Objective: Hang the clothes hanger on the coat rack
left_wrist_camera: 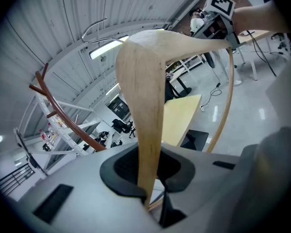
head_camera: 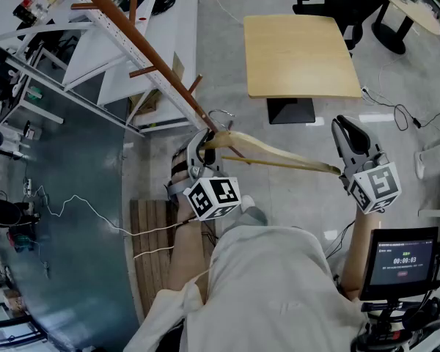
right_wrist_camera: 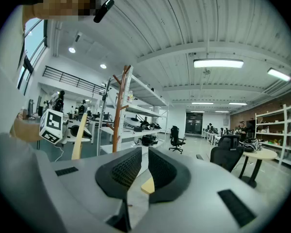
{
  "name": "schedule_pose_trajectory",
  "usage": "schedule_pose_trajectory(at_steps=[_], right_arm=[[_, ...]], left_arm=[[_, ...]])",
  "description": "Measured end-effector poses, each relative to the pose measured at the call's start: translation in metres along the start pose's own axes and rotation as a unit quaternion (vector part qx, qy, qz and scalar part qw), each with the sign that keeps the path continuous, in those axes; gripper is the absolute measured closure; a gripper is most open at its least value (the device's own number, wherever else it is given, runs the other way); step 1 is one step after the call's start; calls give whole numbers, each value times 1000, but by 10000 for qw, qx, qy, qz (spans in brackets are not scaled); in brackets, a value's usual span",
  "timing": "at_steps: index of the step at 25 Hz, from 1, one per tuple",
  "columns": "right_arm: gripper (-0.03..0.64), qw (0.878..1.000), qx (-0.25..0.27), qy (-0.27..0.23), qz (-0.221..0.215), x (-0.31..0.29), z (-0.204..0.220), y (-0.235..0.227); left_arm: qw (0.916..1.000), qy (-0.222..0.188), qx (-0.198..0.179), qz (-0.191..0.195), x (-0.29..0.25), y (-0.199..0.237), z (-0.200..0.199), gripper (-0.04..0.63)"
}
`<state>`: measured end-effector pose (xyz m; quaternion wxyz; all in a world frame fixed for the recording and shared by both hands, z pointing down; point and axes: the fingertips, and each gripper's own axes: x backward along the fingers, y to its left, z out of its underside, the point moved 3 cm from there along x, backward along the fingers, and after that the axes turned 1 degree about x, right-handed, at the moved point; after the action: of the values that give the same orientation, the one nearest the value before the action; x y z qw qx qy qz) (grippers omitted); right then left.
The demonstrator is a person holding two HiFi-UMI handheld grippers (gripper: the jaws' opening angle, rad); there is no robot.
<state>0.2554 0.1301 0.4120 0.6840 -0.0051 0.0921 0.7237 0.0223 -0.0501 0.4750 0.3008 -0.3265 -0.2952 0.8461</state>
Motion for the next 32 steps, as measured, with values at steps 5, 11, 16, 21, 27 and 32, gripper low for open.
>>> schedule_pose_trajectory(at_steps=[5,11,16,21,27,32], right_arm=[[569,10000,57,-19,59,-59,-14,0],[569,9994,271,-12,-217,-119,-20,-1],[569,9972,346,-27,-658,-158,-28,-1],[569,9915,469,-64,-1209,-196,-35,4],[568,9751,652,-316,-2094,-250,-56,42],[568,9571,775,-586,-2730,-285,-69,68]], left_arm=[[9999,-74,-118,50,-43,39,9,546],[9999,79,-131,-20,-81,63,18,546],[9991,368,10,-214,-90,80,28,546],[9959,717,190,-517,-89,96,40,546],[9854,1245,442,-1078,-65,129,74,546],[9754,1562,436,-1494,-55,154,88,546]])
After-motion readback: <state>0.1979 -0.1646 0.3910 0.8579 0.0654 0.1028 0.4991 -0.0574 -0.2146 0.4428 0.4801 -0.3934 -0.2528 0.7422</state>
